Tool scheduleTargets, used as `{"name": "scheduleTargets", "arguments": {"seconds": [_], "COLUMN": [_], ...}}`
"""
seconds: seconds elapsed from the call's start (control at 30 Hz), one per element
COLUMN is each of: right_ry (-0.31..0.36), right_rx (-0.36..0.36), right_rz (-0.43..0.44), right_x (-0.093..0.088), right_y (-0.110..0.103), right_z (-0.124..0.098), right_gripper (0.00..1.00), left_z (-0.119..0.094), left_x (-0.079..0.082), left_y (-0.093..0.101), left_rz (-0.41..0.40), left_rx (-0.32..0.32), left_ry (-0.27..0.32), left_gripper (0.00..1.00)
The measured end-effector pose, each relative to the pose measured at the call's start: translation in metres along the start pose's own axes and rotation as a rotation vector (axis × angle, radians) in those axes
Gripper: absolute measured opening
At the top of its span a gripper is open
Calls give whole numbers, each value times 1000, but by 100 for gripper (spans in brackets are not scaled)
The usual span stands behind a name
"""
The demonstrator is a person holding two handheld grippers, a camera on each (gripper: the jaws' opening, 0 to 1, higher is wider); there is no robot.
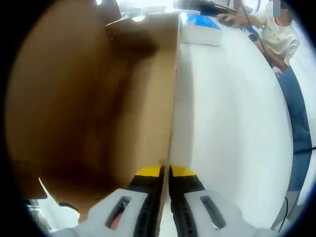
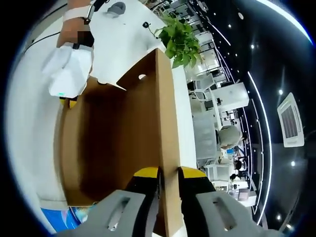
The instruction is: Operate the shoe box by opening the lid, removing the specified soft item, and placing it in the target area until the item is outside and the box remains undamaged.
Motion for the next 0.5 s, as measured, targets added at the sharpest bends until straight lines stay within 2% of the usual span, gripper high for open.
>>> {"name": "scheduleTargets", "arguments": {"seconds": [0.5], "right_ry": [12], "right_rx": [-17], "right_rz": [-8], "right_x": [2], "right_y": [-6], "right_z": [-7], "right_gripper": [13], "left_z": [0], "left_x": [0], "left_y": [0], "left_rz": [-1], "left_rx": [1], "left_ry": [-1], "left_gripper": [4]}}
Point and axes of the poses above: the point that each gripper's makers call its tool centre point, and the gripper's own axes: z roughly forward along the fingers, y roughly to its right, x roughly out of its top, the point moved 5 cm from there along -z, roughly backward along the fingers, and after that the axes turned 1 degree about -x, right-handed, at the moved point
